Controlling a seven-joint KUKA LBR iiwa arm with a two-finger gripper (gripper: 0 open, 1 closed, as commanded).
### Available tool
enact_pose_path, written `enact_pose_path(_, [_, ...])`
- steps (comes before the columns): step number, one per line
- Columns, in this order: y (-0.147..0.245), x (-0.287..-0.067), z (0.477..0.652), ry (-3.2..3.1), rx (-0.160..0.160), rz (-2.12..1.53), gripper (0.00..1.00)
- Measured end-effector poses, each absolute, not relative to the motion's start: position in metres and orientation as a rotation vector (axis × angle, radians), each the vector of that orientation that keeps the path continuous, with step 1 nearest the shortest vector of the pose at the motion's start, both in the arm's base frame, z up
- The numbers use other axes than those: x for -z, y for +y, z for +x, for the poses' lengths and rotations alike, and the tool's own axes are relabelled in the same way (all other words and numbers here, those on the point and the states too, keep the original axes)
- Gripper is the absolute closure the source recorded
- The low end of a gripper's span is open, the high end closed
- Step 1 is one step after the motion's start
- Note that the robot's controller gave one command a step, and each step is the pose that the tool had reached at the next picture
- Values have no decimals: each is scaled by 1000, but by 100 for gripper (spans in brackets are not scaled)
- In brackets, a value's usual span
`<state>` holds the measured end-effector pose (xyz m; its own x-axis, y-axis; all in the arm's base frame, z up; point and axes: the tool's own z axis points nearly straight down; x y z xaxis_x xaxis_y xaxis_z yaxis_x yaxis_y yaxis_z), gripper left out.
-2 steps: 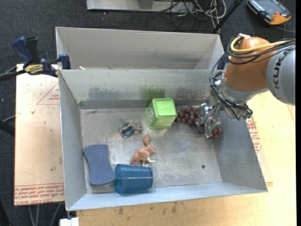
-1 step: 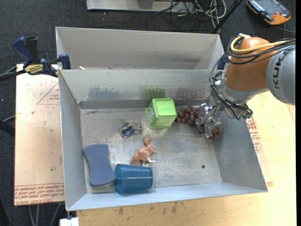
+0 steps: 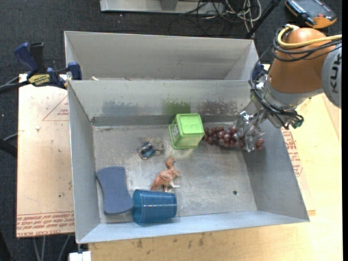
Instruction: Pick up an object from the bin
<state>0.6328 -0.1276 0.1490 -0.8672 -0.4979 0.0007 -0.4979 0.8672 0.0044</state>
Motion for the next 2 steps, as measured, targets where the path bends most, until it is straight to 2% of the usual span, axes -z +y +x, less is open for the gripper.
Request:
enact_pose_path(1, [-132, -128, 638, -2969, -10, 1068, 100])
enact_pose_path(2, [-122, -132, 632, -2908, 16, 1162, 100])
